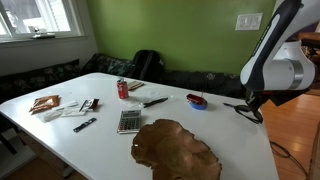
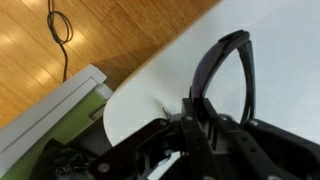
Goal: Remove the sunglasses from the wooden bowl and put the on the top right corner table surface
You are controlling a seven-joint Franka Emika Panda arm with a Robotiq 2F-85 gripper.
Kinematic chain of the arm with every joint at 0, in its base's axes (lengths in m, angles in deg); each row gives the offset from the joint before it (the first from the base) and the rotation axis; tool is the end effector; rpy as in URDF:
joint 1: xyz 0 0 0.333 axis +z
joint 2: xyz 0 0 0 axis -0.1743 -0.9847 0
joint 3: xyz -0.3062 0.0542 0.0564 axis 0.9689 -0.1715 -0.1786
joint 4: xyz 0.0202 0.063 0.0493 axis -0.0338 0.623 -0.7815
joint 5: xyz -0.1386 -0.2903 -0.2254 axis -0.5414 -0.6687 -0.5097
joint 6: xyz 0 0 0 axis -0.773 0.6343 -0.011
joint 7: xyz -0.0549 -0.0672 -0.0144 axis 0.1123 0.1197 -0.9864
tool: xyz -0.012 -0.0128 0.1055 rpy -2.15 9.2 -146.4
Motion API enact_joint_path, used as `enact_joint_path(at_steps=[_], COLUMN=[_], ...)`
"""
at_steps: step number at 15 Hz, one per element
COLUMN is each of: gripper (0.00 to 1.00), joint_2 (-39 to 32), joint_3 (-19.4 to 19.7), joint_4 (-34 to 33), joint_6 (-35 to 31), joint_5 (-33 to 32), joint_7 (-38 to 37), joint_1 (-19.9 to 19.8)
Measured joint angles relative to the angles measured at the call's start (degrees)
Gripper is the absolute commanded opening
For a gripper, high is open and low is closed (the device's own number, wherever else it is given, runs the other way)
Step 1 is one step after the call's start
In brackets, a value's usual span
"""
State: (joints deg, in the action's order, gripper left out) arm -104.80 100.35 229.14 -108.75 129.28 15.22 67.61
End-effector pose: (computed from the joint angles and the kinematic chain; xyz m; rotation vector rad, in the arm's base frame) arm 0.3543 -0.0602 0.1607 2.8570 -0.4851 0.2442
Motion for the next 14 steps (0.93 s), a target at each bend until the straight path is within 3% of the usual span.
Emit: enact_joint_path(at_steps=[7,14], gripper=[0.03,0.03], joint_2=[0.0,0.2], joint_3=[-2.5,-6.4], joint_4=[-0.1,-0.5], joint_6=[-3.9,-6.3], joint_5=[4.8,5.5], joint_7=[4.8,5.2], joint_1=[-4.1,-8.2])
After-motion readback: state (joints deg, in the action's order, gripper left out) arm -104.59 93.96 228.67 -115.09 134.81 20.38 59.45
